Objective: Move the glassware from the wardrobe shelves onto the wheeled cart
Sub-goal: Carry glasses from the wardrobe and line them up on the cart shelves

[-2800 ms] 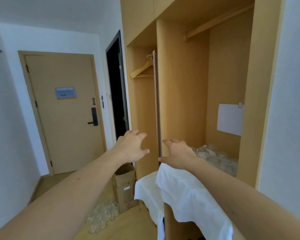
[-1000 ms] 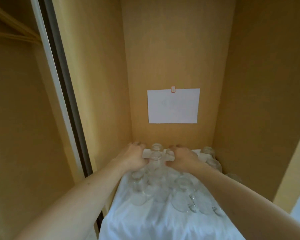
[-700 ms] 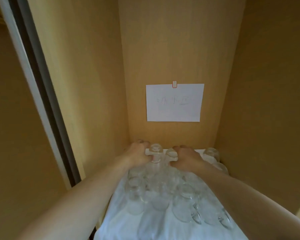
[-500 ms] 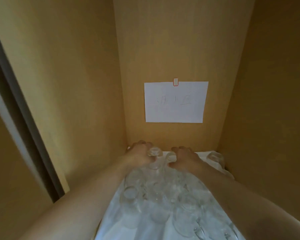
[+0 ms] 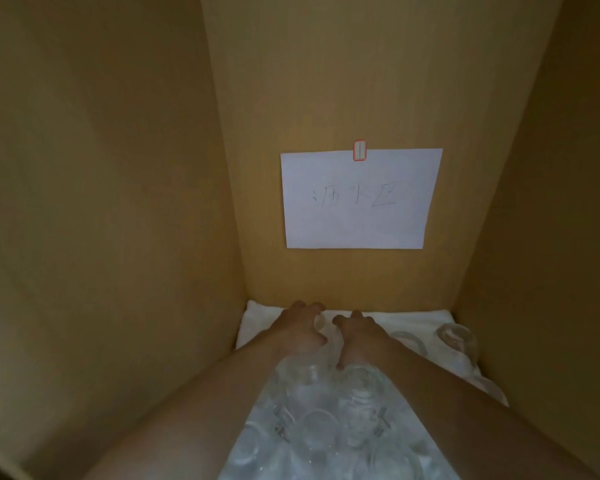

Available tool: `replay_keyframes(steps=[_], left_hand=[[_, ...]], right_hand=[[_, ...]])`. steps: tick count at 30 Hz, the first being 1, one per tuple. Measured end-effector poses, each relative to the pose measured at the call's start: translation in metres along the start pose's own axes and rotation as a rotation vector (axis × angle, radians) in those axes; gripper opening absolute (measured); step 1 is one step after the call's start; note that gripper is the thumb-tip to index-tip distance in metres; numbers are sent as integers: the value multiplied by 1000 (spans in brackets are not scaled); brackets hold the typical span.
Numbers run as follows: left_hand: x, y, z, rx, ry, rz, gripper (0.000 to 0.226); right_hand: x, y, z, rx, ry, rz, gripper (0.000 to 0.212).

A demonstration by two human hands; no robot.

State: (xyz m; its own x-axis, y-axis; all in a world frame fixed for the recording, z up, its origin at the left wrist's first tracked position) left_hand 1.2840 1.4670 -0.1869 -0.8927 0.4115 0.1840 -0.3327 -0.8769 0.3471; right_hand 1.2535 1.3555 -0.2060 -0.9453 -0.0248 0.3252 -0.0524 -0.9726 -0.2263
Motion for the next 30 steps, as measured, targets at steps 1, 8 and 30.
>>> replay_keyframes(steps=[1,8,30], left_hand=[[-4,-2,-3,19,-15,15,80],[-19,0,11,54,38,-23,83],[77,23,217,437,876,-40,63]], right_hand=[[-3,1,-2,1,0,1,94],[-14,8,2,-76,-16,-13,89],[103,53,182,-1524,761,-20,64]])
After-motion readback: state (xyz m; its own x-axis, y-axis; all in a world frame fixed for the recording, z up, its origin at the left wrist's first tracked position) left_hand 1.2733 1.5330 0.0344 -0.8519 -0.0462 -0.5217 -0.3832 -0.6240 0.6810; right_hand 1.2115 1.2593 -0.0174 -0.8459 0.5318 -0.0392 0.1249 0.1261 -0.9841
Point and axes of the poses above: each hand's wrist, its own x-axis away from the middle knuckle, its own z-axis out of the back of the hand, y = z × x, the point moved 10 cm from there along -x, towards the middle knuckle, and after that the axes turned 6 degrees about -x, right-handed, at the moved point
